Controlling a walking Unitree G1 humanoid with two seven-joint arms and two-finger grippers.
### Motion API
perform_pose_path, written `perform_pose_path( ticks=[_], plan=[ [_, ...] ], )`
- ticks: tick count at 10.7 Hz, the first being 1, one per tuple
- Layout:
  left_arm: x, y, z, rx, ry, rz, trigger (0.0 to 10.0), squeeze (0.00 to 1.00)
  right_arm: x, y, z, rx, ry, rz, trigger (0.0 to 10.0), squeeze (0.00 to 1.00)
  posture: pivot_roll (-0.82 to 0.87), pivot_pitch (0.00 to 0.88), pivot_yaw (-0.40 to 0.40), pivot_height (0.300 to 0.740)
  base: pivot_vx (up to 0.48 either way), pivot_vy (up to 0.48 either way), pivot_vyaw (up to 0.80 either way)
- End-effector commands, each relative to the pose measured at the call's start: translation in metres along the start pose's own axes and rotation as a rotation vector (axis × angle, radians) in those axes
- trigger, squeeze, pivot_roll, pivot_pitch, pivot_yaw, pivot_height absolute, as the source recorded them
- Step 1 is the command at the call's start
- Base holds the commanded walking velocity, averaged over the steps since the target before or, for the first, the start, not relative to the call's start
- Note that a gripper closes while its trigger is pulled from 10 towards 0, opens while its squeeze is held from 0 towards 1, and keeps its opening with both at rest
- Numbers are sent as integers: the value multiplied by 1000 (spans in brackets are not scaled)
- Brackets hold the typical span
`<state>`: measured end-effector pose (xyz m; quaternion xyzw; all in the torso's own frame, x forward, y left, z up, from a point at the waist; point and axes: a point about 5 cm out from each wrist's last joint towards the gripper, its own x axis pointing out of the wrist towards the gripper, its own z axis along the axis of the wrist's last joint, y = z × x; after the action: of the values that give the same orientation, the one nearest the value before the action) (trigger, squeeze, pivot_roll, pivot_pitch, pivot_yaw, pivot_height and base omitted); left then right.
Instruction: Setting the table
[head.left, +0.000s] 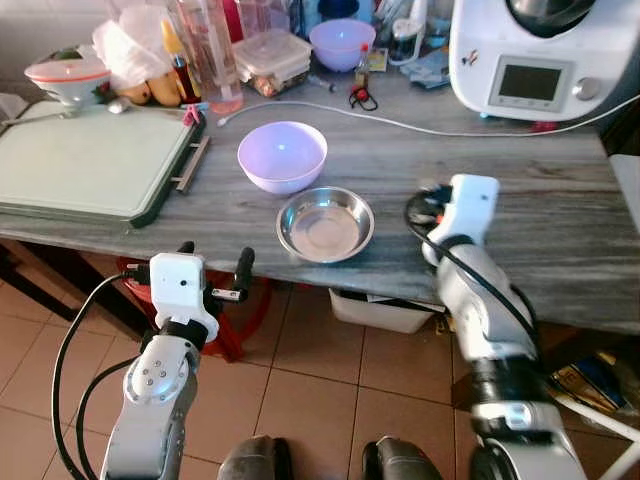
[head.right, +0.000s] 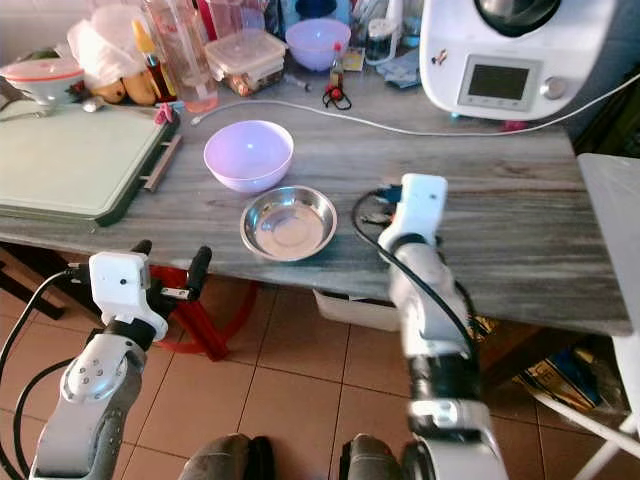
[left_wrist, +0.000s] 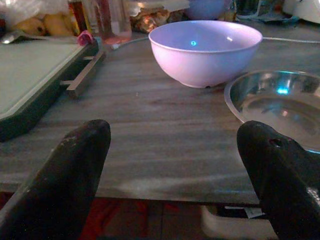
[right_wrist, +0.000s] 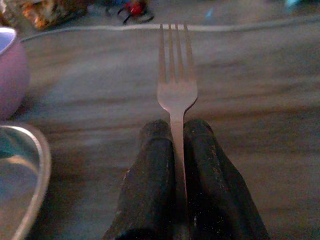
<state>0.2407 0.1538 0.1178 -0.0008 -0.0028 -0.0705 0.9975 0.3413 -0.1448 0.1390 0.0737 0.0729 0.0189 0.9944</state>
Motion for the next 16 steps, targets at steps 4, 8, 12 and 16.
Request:
perform_pose_path(
  ticks=[4, 8, 12, 16],
  plan=[
    [-2, 1, 3, 4, 6, -2, 10000, 0, -5, 19, -13, 87, 106, 19, 10000, 0, 43, 164, 63, 740, 0, 0, 0],
    [0, -4, 3, -11, 6, -18, 10000, 0, -12, 21, -19, 127, 158, -15, 10000, 0, 35, 166, 57, 740, 0, 0, 0],
    [1, -6, 3, -20, 4, -24, 10000, 0, -4, 23, -15, 130, 160, -58, 10000, 0, 37, 164, 51, 740, 0, 0, 0],
    [3, -8, 3, -26, 3, -32, 10000, 0, 3, 24, -12, 126, 150, -78, 10000, 0, 40, 163, 50, 740, 0, 0, 0]
  ],
)
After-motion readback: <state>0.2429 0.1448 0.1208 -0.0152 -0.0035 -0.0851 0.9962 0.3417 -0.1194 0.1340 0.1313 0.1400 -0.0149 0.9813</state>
